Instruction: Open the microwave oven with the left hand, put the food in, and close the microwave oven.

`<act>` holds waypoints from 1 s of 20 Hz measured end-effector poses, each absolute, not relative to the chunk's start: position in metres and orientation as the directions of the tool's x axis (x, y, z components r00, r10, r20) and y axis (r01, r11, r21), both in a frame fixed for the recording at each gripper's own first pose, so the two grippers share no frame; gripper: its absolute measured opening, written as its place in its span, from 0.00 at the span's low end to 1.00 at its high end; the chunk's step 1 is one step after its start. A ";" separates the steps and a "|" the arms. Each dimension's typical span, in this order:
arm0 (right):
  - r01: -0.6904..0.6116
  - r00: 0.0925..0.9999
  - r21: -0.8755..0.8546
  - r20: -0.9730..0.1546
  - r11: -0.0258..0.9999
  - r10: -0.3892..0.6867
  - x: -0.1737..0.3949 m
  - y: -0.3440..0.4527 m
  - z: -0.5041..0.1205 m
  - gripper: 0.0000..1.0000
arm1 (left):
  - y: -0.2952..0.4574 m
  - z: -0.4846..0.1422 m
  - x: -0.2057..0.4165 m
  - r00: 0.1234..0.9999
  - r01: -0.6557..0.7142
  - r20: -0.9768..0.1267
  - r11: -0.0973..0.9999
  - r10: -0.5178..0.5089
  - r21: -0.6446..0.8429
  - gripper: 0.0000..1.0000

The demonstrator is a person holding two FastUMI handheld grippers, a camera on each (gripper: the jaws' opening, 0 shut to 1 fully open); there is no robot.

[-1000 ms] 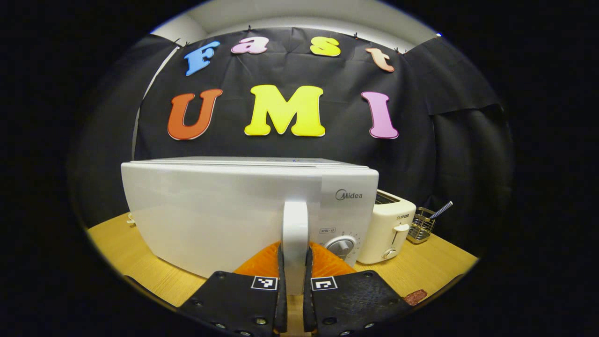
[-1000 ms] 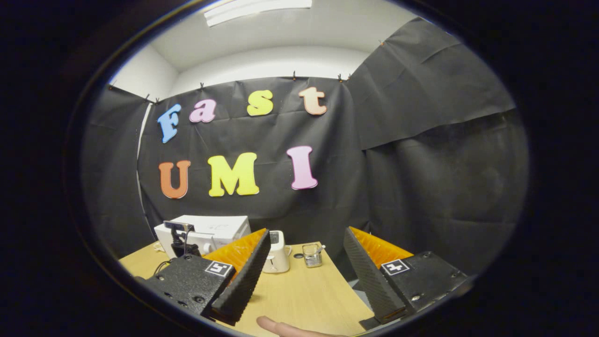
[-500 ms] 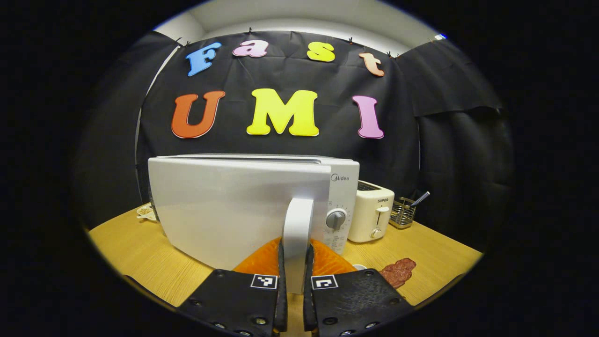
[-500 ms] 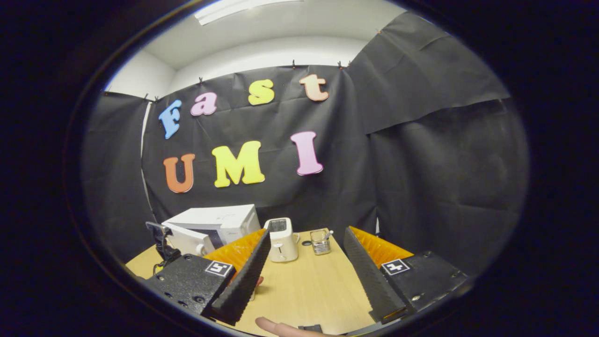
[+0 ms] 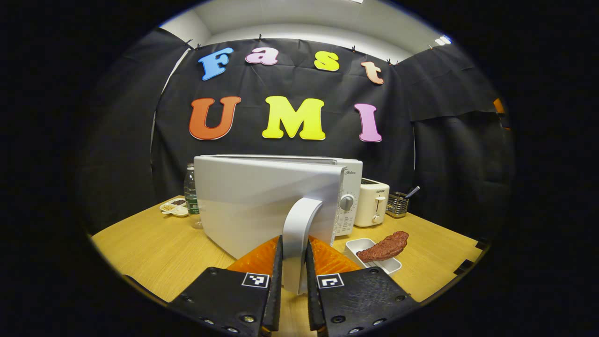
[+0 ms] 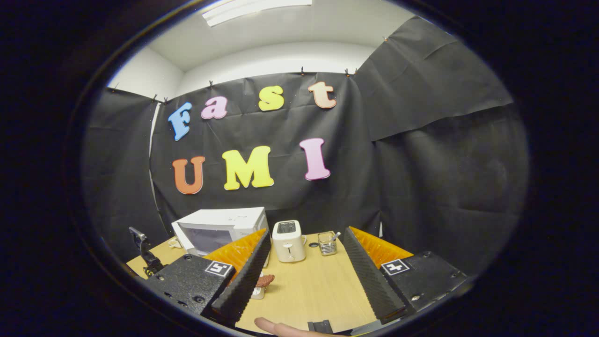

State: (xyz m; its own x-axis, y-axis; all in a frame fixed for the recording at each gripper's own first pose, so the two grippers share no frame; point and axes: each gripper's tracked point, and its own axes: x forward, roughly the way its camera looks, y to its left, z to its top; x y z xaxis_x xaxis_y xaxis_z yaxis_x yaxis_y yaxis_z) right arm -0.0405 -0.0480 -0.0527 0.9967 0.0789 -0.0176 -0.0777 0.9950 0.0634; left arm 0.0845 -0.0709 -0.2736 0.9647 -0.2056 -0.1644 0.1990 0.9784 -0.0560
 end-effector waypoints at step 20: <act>-0.237 0.964 -0.039 -0.131 0.971 0.230 -0.012 0.056 -0.100 1.00 | 0.170 -0.271 -0.034 0.963 -0.186 -0.196 0.982 0.187 0.024 0.93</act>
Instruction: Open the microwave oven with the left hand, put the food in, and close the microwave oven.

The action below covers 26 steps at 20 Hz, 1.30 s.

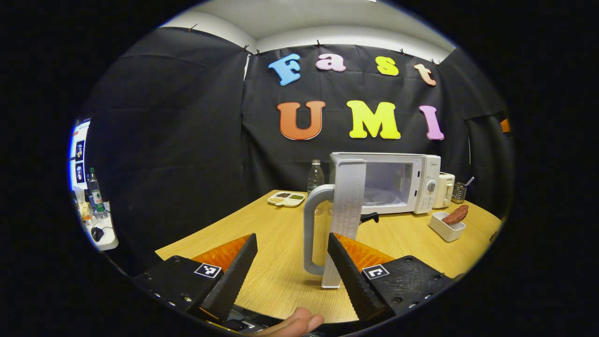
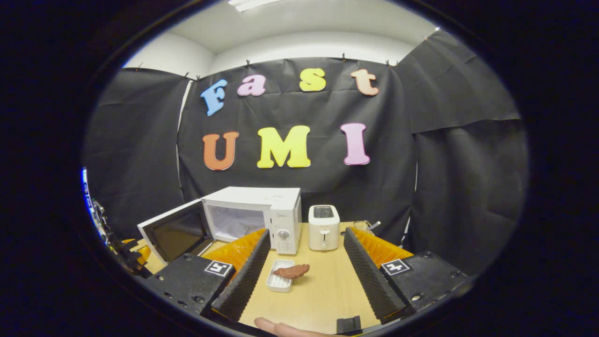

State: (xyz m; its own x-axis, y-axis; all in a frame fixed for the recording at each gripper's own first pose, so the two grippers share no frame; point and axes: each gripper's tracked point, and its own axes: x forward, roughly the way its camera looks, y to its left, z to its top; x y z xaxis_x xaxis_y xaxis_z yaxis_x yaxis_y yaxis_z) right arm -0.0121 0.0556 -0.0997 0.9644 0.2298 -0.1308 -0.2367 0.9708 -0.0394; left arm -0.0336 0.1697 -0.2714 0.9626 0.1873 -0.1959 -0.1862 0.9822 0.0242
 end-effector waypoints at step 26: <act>-0.482 0.606 0.194 -0.631 0.854 0.485 0.137 0.064 -0.270 1.00 | 0.041 -0.061 0.021 1.000 0.000 -0.004 1.000 0.000 0.019 0.88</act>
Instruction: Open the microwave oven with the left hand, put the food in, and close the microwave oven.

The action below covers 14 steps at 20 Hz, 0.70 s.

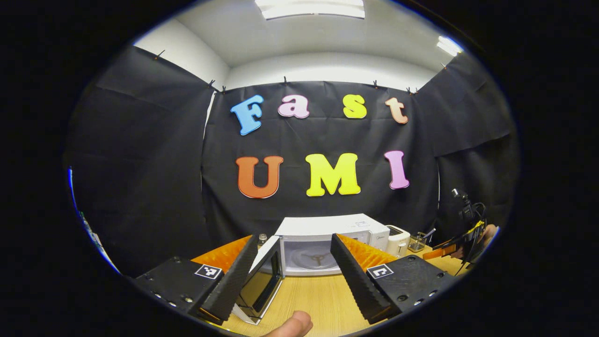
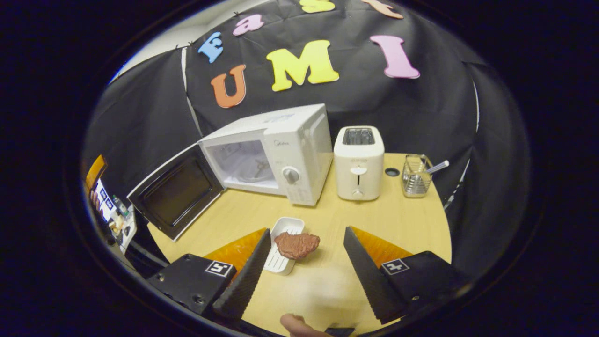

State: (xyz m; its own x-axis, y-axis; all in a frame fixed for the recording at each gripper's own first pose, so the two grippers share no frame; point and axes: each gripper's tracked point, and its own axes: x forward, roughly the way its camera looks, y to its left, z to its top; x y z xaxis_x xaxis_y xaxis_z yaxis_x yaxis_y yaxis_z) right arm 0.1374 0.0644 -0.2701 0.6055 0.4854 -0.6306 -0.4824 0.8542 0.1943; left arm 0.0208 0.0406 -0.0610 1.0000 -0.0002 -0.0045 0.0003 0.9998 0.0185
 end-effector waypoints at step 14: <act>-0.192 0.166 0.771 -0.584 0.607 0.794 0.144 0.103 -0.353 0.14 | 0.022 -0.047 0.002 0.999 -0.006 0.031 1.000 0.006 -0.004 0.94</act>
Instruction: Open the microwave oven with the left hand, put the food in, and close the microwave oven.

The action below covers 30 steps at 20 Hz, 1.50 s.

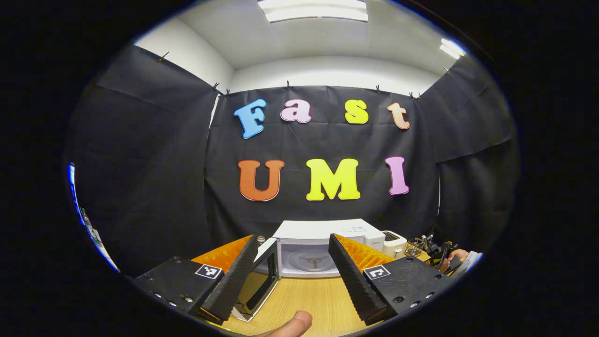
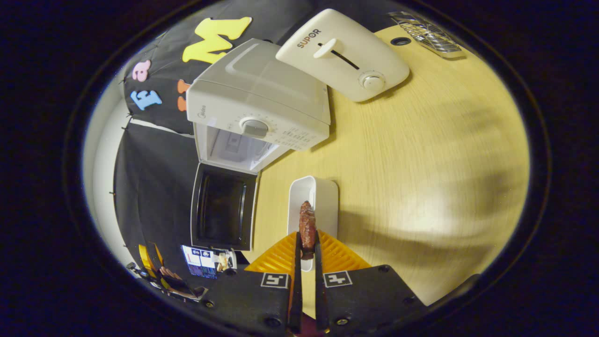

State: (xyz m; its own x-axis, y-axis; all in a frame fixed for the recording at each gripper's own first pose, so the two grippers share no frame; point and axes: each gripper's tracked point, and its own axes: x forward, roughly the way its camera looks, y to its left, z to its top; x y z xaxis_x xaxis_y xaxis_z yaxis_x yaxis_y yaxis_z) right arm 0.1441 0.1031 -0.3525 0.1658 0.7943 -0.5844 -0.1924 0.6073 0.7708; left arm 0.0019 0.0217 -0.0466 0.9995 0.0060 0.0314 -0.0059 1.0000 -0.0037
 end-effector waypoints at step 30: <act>-0.285 0.787 0.734 -0.188 0.617 0.587 0.147 0.334 -0.276 0.11 | 0.084 -0.054 -0.035 0.998 0.000 0.064 0.996 -0.005 0.085 0.95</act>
